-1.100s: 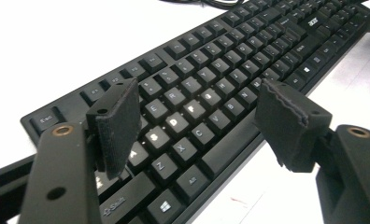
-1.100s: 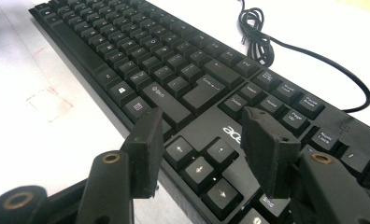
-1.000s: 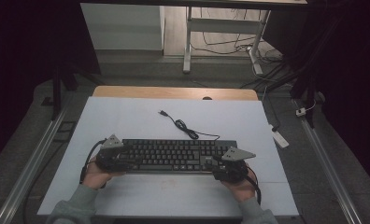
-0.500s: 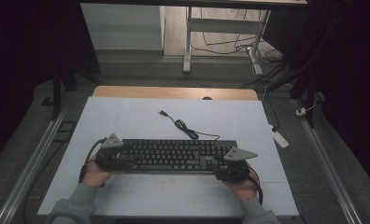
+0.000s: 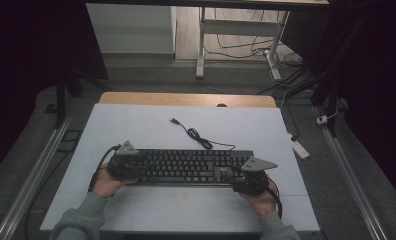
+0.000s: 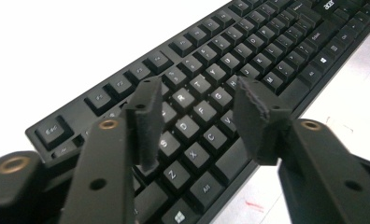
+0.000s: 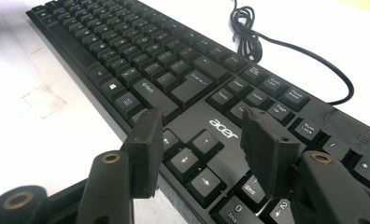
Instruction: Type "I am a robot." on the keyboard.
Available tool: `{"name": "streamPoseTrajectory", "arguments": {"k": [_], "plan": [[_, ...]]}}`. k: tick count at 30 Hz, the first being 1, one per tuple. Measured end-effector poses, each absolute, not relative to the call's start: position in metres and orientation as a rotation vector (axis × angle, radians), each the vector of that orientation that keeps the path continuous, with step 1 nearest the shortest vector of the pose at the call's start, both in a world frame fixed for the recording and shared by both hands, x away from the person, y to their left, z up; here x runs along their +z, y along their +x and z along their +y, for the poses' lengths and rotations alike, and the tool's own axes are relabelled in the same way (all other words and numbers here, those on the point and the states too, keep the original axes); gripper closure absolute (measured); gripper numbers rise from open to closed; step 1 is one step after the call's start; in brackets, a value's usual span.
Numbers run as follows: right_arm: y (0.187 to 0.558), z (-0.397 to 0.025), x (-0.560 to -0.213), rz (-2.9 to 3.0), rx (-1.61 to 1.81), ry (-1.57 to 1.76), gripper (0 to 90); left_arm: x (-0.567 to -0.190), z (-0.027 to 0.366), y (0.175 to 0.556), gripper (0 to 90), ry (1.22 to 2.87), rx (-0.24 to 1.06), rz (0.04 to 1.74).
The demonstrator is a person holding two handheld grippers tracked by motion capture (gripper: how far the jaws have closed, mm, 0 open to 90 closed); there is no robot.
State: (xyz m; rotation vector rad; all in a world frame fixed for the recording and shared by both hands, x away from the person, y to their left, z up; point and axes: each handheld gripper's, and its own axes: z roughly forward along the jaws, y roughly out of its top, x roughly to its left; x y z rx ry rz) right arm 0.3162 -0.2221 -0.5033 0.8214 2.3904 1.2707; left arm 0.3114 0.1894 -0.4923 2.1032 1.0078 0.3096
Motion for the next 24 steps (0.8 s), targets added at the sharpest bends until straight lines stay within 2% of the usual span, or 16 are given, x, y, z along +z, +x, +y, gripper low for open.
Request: {"name": "streamPoseTrajectory", "arguments": {"k": [10, 24], "plan": [[0.316, -0.221, -0.505, 2.398, 1.258, 0.819, 49.2, -0.499, 0.177, 0.329, 87.5, 2.207, 0.284, 0.991], [0.317, -0.221, -0.505, 2.393, 1.252, 0.821, 49.2, -0.507, 0.164, 0.344, 88.9, 2.247, 0.292, 1.005]]}}
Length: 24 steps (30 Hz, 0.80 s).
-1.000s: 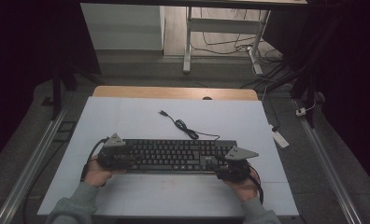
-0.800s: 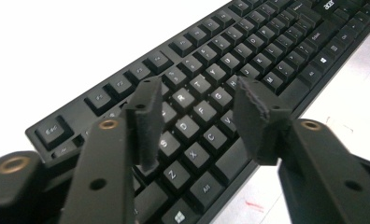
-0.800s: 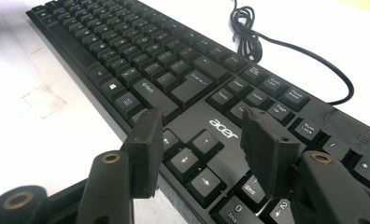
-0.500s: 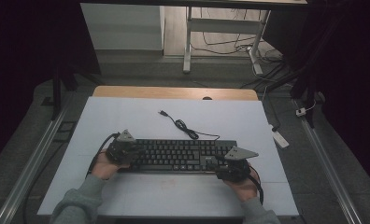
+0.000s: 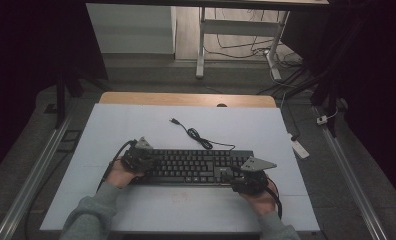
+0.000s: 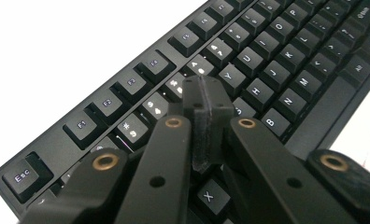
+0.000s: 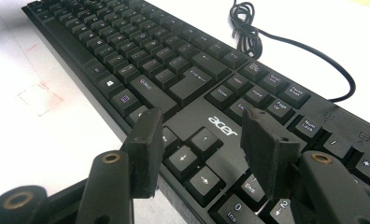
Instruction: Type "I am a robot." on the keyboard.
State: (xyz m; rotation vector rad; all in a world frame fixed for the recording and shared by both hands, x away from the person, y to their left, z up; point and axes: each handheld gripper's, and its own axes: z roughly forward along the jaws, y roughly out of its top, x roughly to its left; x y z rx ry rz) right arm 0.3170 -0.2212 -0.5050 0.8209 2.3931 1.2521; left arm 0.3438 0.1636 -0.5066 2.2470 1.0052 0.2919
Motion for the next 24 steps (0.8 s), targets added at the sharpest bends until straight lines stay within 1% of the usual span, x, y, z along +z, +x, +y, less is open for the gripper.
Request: {"name": "streamPoseTrajectory", "arguments": {"k": [24], "plan": [[0.3167, -0.221, -0.5052, 2.398, 1.246, 0.818, 49.2, -0.5166, 0.1594, 0.3486, 88.7, 2.253, 0.296, 1.031]]}}
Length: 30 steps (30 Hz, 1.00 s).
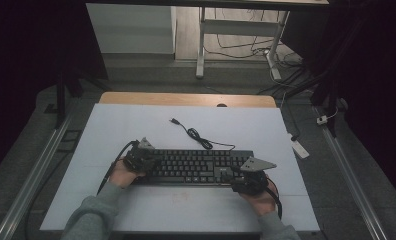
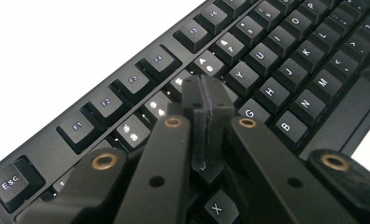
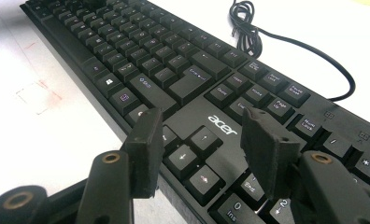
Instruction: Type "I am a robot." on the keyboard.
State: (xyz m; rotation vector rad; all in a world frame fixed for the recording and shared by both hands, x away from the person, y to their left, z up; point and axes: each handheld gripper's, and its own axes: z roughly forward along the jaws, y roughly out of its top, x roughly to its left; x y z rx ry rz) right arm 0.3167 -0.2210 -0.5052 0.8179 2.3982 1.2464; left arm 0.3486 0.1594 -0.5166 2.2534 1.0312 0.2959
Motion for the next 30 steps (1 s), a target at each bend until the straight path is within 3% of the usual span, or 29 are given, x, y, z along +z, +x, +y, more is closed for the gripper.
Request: {"name": "streamPoseTrajectory", "arguments": {"k": [12, 30], "plan": [[0.316, -0.221, -0.505, 2.399, 1.242, 0.815, 49.2, -0.506, 0.164, 0.341, 87.5, 2.2, 0.314, 1.008], [0.315, -0.22, -0.504, 2.393, 1.244, 0.811, 49.2, -0.489, 0.177, 0.313, 44.5, 2.091, 0.312, 0.997]]}}
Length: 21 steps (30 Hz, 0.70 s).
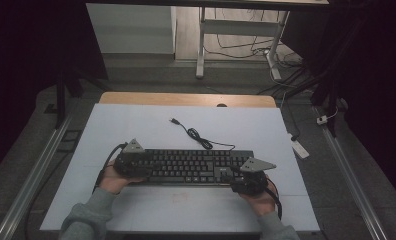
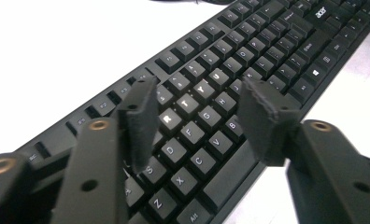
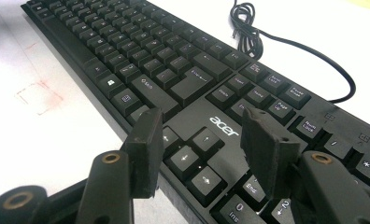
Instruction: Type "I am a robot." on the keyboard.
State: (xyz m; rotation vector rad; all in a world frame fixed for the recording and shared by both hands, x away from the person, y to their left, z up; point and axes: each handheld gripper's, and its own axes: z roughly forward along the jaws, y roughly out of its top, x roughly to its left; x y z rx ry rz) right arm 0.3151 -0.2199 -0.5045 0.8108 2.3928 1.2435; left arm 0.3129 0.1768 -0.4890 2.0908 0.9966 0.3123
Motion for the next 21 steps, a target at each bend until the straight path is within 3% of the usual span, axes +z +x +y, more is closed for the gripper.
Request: {"name": "streamPoseTrajectory", "arguments": {"k": [10, 21], "plan": [[0.3153, -0.2192, -0.5048, 2.39, 1.244, 0.808, 49.2, -0.4887, 0.1823, 0.3084, 33.5, 2.07, 0.295, 1.019], [0.3155, -0.2187, -0.5042, 2.385, 1.25, 0.807, 49.1, -0.4892, 0.181, 0.3085, 31.0, 2.071, 0.292, 1.025]]}}
